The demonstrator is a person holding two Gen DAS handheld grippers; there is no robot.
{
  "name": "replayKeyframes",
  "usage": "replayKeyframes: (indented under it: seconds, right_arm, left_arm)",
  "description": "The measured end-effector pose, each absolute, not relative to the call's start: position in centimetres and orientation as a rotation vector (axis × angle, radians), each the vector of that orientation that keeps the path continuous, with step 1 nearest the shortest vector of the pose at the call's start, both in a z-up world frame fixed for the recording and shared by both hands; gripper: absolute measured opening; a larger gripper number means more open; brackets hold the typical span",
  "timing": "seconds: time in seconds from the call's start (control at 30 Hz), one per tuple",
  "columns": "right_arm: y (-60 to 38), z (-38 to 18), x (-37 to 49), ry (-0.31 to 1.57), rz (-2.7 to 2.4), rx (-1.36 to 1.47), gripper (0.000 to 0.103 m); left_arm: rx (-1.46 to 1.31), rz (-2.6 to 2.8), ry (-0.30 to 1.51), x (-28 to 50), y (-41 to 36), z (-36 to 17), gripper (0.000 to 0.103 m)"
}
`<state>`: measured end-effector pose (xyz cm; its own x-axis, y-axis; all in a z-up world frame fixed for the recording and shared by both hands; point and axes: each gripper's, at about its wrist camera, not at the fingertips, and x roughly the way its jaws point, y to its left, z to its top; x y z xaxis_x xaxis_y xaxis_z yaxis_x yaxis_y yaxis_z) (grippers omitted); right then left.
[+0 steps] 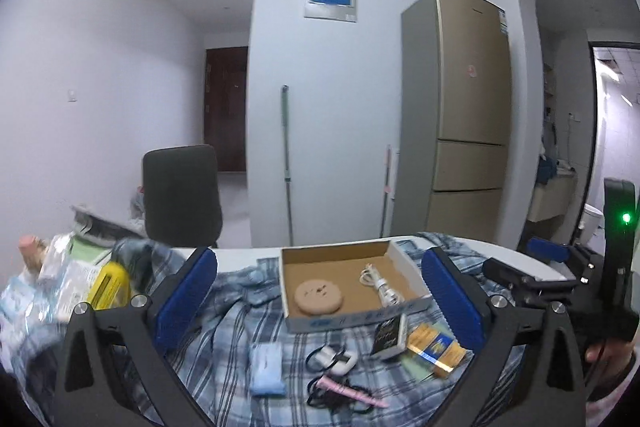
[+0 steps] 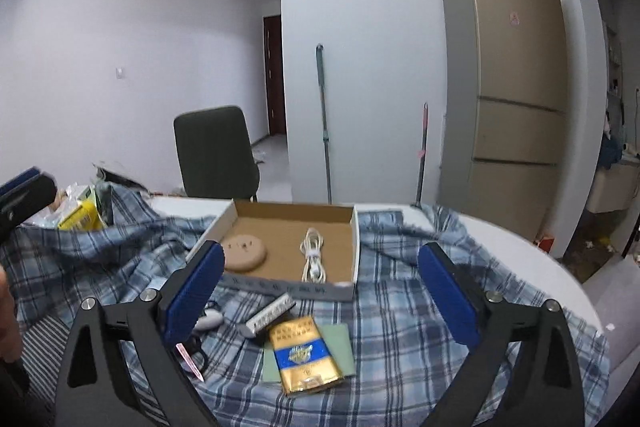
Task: Organize soft objects
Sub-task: 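Withdraw both tools up and away from the box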
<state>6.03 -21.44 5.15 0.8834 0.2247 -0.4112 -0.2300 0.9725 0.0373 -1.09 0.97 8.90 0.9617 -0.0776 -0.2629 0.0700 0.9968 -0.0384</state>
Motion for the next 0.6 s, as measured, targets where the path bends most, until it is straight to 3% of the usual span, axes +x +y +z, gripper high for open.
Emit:
replayKeyframes:
  seconds: [0.3,0.43,0.6]
  right_arm:
    - [-21.9,2.1,5.4,0.386,0.239,0.012,0.097]
    - [-21.4,1.3,5.1,0.345,0.192,-0.050,0.101]
    - [-20.8,0.9,5.3,0.365,0.201,-0.078,0.101]
  left_arm:
    - [-0.117,-0.085,0.382,0.1,2.0,2.7,0.103]
    - [-0.105,-0.026,0.308,-0.1,2.7,1.4,0.103]
    - [-0.087,-0.014,0.346,0.6,2.9,0.6,0.103]
